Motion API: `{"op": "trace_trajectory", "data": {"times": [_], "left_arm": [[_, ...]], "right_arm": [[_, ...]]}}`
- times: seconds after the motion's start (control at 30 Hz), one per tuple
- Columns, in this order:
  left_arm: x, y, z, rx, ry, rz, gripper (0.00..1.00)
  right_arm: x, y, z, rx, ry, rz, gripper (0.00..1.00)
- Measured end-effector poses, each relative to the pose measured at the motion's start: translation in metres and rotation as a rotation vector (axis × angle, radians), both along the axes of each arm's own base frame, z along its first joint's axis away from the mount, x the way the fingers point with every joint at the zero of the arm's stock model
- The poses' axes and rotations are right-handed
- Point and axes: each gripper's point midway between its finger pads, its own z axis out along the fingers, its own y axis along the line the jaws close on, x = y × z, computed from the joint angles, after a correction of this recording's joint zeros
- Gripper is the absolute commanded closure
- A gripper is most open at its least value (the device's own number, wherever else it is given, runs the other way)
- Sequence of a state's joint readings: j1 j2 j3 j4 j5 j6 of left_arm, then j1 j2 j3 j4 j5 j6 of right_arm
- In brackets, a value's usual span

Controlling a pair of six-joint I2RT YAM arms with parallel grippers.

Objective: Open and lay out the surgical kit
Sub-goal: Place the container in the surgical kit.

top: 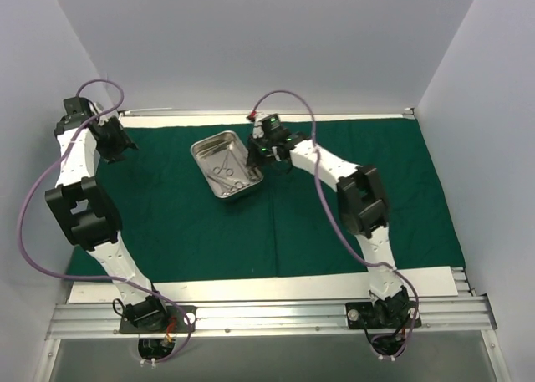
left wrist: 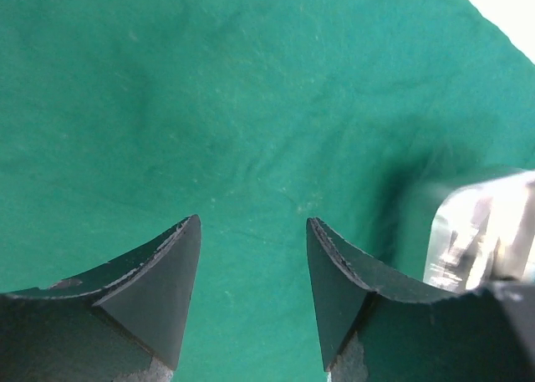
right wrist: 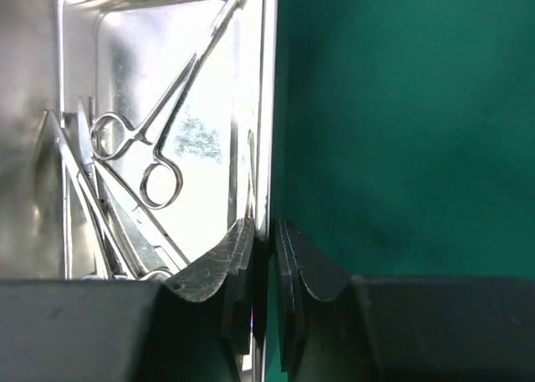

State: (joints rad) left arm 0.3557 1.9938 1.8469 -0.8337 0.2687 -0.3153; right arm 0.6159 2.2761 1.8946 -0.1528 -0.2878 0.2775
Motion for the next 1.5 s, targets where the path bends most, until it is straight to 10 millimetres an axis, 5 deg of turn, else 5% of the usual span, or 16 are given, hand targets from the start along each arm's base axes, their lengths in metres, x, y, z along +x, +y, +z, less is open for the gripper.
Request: {"op": "trace_trajectory", "data": {"times": [0.17, 0.4, 0.6, 0.97, 1.33, 1.5], "left_arm": [[-0.003, -0.023, -0.012, -0.023, 0.034, -0.035, 0.37], [-0.001, -0.086, -0.027, -0.063, 0.064, -0.137, 0.37], [-0.002, -0.136, -0.038, -0.109, 0.076, -0.199, 0.37], [-0.016, -0.209, -0.050, -0.176, 0.108, -0.323, 0.37], [-0.020, -0.213, -0.051, -0.201, 0.117, -0.328, 0.36], [-0.022, -0.215, -0.044, -0.213, 0.105, -0.334, 0.36]], "right_arm": [[0.001, -0.083, 0.027, -0.003, -0.034, -0.034, 1.00], [0.023, -0.220, 0.042, -0.050, -0.085, -0.152, 1.00], [-0.005, -0.329, 0.032, -0.155, -0.080, -0.255, 1.00], [-0.077, -0.370, 0.008, -0.260, -0.047, -0.178, 1.00], [-0.089, -0.412, -0.013, -0.382, -0.022, -0.241, 1.00], [-0.088, -0.426, -0.016, -0.452, -0.027, -0.273, 0.89]]}}
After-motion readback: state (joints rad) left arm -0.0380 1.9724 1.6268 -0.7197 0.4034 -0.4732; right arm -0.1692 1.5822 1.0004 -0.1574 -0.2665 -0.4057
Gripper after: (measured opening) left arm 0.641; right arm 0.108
